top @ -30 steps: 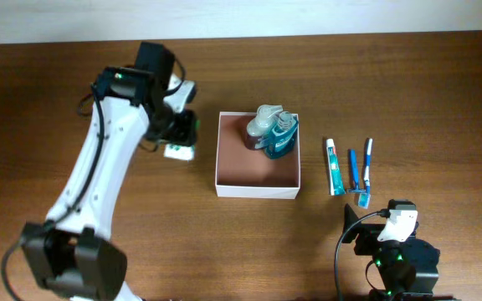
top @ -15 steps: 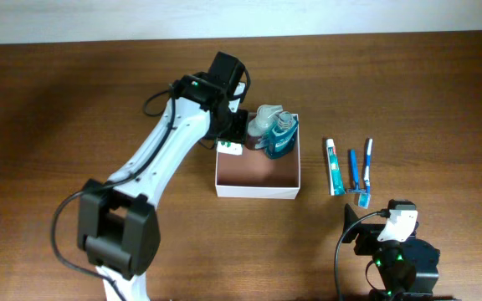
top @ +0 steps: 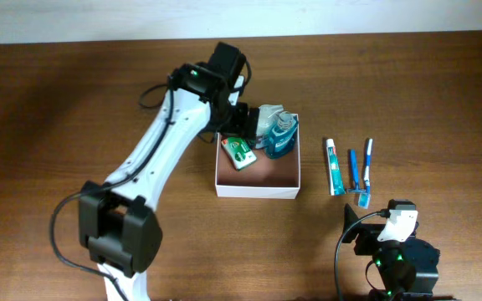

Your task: Pack container

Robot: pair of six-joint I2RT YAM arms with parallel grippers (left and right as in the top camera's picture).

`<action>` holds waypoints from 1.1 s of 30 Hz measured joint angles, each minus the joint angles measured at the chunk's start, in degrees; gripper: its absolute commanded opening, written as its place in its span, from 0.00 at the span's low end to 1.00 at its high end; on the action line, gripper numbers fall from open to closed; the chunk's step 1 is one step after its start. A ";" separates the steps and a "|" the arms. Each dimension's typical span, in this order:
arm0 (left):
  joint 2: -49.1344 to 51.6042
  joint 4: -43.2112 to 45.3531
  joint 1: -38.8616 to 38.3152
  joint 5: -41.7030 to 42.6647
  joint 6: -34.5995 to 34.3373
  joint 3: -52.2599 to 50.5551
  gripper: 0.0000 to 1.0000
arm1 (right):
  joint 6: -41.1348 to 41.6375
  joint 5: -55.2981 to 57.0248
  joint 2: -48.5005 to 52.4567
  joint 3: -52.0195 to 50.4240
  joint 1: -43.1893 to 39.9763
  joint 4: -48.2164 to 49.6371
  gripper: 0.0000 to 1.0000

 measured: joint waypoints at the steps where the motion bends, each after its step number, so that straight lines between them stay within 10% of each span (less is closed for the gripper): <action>1: -0.98 -2.40 0.00 -0.98 0.02 2.01 0.99 | 0.04 0.02 0.00 0.00 0.00 0.00 0.99; 10: -21.33 -26.25 0.09 -16.31 0.46 12.48 0.99 | -0.02 0.00 0.00 0.00 0.00 0.02 0.99; 33: -43.91 -27.08 0.09 -17.53 0.44 12.76 0.99 | 4.63 -13.84 0.04 0.24 0.00 6.21 0.99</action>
